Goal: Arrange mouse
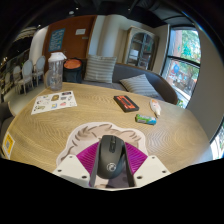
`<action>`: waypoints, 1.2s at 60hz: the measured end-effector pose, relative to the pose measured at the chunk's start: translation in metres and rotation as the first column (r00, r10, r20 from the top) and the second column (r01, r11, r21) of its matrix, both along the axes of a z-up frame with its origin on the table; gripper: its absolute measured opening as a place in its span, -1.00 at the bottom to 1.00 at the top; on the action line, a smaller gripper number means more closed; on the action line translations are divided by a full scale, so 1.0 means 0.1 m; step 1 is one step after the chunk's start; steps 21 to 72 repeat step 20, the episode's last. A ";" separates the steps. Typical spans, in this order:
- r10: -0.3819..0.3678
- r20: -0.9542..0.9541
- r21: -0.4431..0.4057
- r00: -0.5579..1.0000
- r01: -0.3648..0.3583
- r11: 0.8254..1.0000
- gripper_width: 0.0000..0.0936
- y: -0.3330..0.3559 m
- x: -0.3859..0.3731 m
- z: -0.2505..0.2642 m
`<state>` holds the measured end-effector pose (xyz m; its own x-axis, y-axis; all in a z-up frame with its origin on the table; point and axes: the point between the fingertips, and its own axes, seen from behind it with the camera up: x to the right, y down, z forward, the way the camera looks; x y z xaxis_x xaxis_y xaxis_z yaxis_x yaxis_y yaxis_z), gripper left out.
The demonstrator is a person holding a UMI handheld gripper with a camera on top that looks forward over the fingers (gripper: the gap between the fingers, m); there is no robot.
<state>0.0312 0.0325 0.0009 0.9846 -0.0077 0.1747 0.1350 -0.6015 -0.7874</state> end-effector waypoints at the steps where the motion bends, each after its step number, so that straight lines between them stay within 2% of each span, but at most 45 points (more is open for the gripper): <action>1: 0.006 0.006 -0.007 1.000 -0.006 1.000 -0.03 -0.01 0.01 -0.02; 3: 0.024 0.000 -0.016 1.000 -0.024 1.000 0.15 0.00 -0.01 -0.05; 7: 0.045 -0.043 -0.027 0.998 -0.046 0.999 0.81 -0.15 -0.02 -0.01; 8: 0.050 -0.058 -0.017 0.997 -0.051 0.999 0.87 -0.19 -0.03 0.02; 10: 0.056 -0.086 0.004 0.995 -0.056 0.998 0.80 -0.28 -0.07 0.10; 15: 0.100 -0.162 0.040 0.982 -0.094 0.995 0.83 -0.74 -0.01 0.30; 20: 0.113 -0.200 0.080 0.973 -0.099 0.992 0.83 -1.23 0.12 0.52; 72: 0.113 -0.200 0.080 0.973 -0.099 0.992 0.83 -1.23 0.12 0.52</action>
